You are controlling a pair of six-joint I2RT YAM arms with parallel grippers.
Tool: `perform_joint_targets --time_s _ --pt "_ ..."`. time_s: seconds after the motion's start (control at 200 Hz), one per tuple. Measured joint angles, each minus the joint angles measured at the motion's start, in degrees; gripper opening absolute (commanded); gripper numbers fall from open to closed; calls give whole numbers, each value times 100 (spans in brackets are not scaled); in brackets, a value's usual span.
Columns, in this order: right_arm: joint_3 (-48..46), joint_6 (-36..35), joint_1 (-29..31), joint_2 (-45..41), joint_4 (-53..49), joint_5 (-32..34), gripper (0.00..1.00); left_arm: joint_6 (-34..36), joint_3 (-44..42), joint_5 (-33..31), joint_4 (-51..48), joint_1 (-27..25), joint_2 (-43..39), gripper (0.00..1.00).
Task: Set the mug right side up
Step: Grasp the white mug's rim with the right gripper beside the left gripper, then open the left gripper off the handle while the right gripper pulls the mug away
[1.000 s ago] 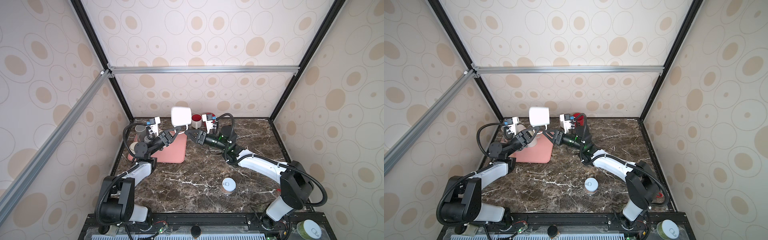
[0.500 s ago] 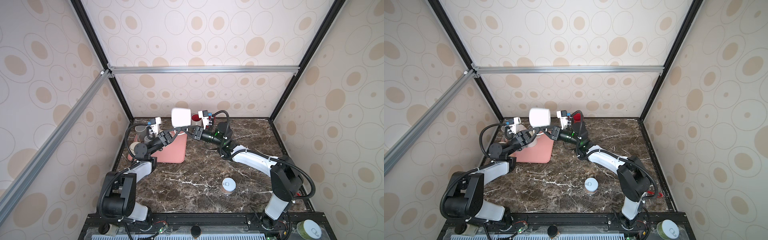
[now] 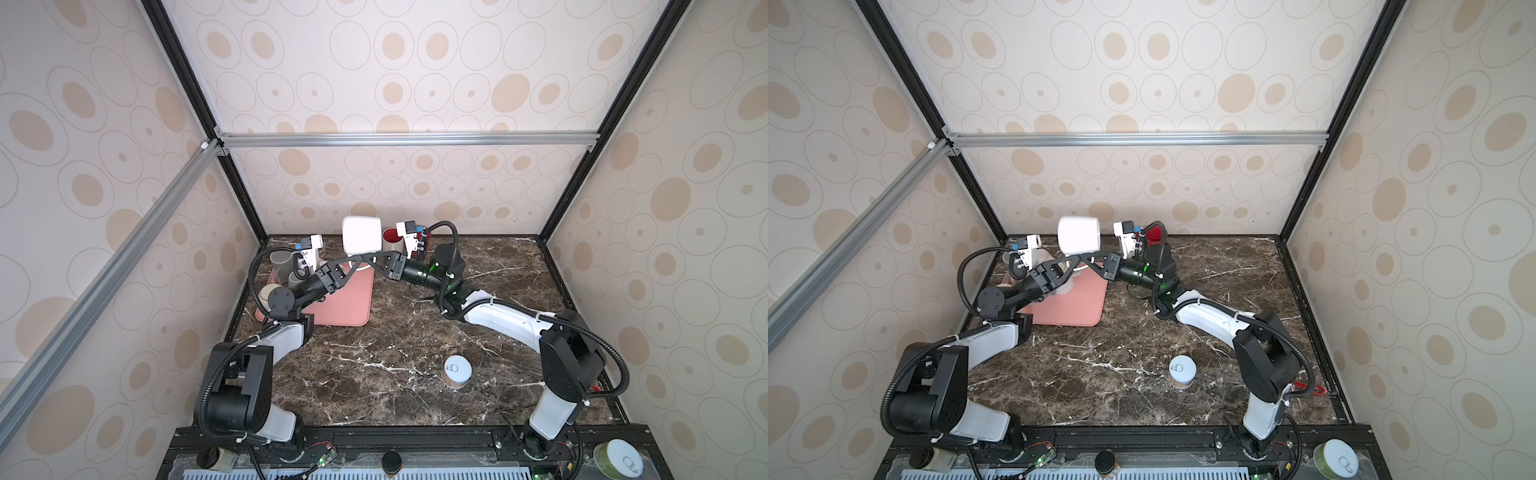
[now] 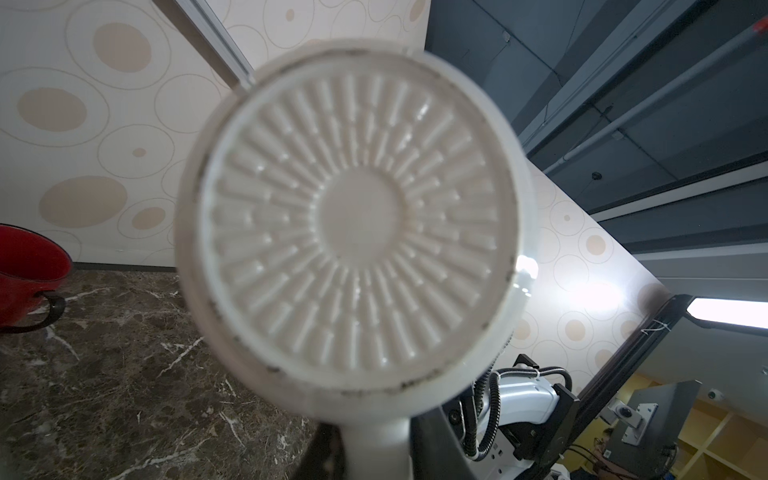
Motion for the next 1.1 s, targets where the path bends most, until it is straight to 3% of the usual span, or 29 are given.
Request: perform_joint_targets --time_s 0.225,0.455,0.73,0.865,1.1 --pt "-33 190 -74 0 66 9 0 479 0 92 -136 0 -96 49" --pt "-125 70 -155 -48 -68 168 0 1043 -31 107 -850 35 -275 49" --pt "-337 -612 -363 -518 -1322 848 0 2277 -157 -85 -2507 157 -815 48" --pt "-337 -1084 -525 -769 -2376 1541 0 3088 -111 -293 -3687 162 -1071 47" --pt "-83 -2221 -603 -1008 -4586 3484 0 4275 146 -787 -5497 162 -1211 46"
